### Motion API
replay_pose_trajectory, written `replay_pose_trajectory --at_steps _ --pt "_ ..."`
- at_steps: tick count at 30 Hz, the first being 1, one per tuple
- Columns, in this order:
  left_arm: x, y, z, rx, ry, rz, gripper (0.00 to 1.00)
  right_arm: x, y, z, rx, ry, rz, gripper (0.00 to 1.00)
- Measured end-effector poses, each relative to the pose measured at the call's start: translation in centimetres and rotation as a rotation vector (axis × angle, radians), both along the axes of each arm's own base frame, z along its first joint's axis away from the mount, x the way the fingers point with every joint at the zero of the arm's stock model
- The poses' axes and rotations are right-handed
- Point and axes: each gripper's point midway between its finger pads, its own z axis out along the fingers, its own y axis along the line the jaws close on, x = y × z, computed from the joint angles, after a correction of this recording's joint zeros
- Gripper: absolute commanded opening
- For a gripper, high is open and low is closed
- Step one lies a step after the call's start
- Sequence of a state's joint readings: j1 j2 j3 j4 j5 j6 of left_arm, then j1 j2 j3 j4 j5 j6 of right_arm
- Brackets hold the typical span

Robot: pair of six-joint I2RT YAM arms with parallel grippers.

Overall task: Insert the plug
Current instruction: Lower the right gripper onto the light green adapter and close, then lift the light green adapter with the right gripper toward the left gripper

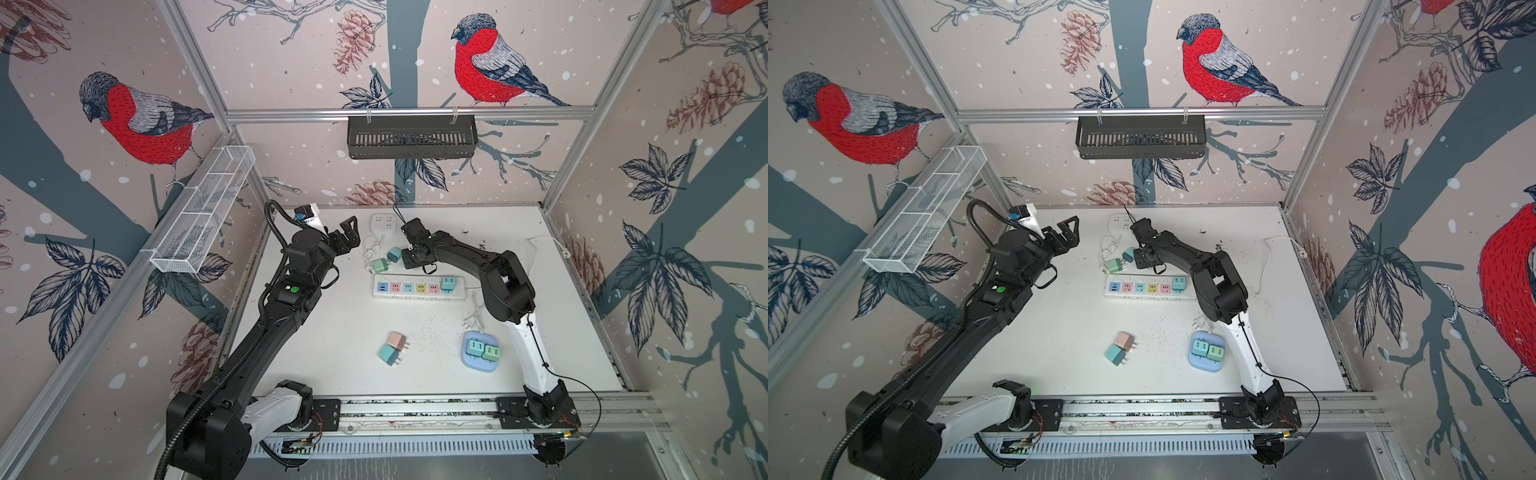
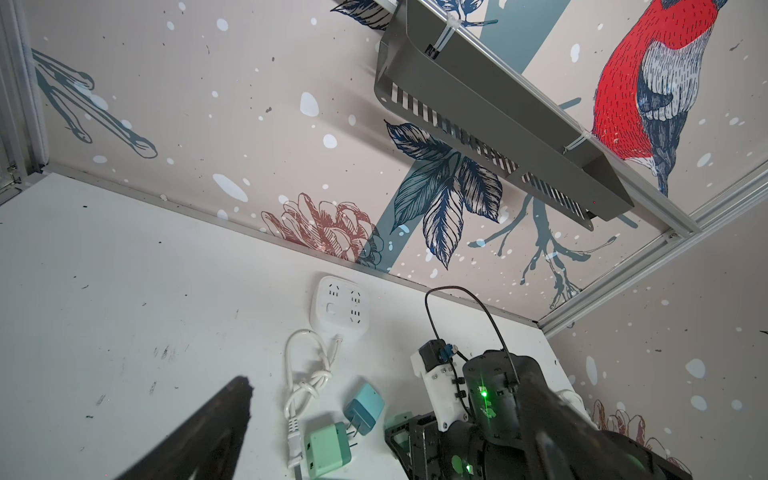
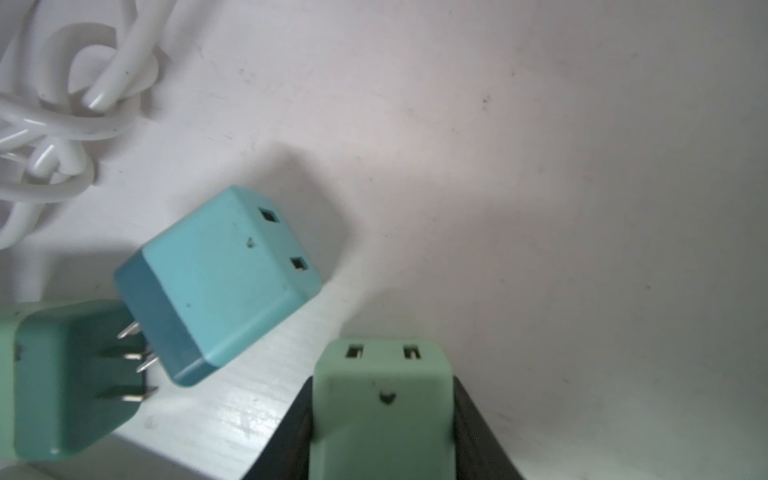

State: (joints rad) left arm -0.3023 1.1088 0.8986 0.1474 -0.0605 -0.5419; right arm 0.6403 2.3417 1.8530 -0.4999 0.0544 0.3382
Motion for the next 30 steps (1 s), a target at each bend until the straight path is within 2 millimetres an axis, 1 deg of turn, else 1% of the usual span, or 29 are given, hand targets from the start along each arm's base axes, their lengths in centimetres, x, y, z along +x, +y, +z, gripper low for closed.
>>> replay_pose_trajectory --at_steps 4,6,8,10,14,18,22,25,30 --pt "-0.1 -0.3 0.2 0.004 -0.005 -0.017 0.99 -0.3 0.2 0.4 0.017 0.009 0.01 0.26" --pt "-0.3 -0.6 0.4 0.01 -0.012 -0.04 0.99 -0.7 0.2 1.2 0.024 0.008 0.015 0.23" --pt "-0.5 -1.1 0.6 0.008 -0.023 -0.07 0.99 -1.0 0.2 2.7 0.037 -0.01 0.02 0.21" --pt "-0.7 -1.4 0.8 0.007 -0.035 -0.093 0.99 -1.5 0.3 4.8 0.061 -0.042 0.025 0.2" --pt "-0.9 -2.1 1.0 0.013 -0.049 -0.135 0.98 -2.9 0.1 8.4 0.102 -0.115 0.036 0.17" --pt "-1.3 -2.9 1.4 0.01 -0.069 -0.19 0.98 -4.5 -1.1 11.2 0.129 -0.194 0.031 0.15" --pt "-1.8 -3.9 1.7 0.017 -0.094 -0.258 0.97 -6.4 -3.2 13.0 0.143 -0.26 0.011 0.11" --pt "-2.2 -4.7 1.4 0.017 -0.101 -0.306 0.98 -7.8 -4.6 14.6 0.157 -0.333 -0.004 0.09" --pt "-2.4 -6.4 1.6 0.035 -0.118 -0.382 0.98 -10.8 -6.0 17.0 0.207 -0.454 0.021 0.09"
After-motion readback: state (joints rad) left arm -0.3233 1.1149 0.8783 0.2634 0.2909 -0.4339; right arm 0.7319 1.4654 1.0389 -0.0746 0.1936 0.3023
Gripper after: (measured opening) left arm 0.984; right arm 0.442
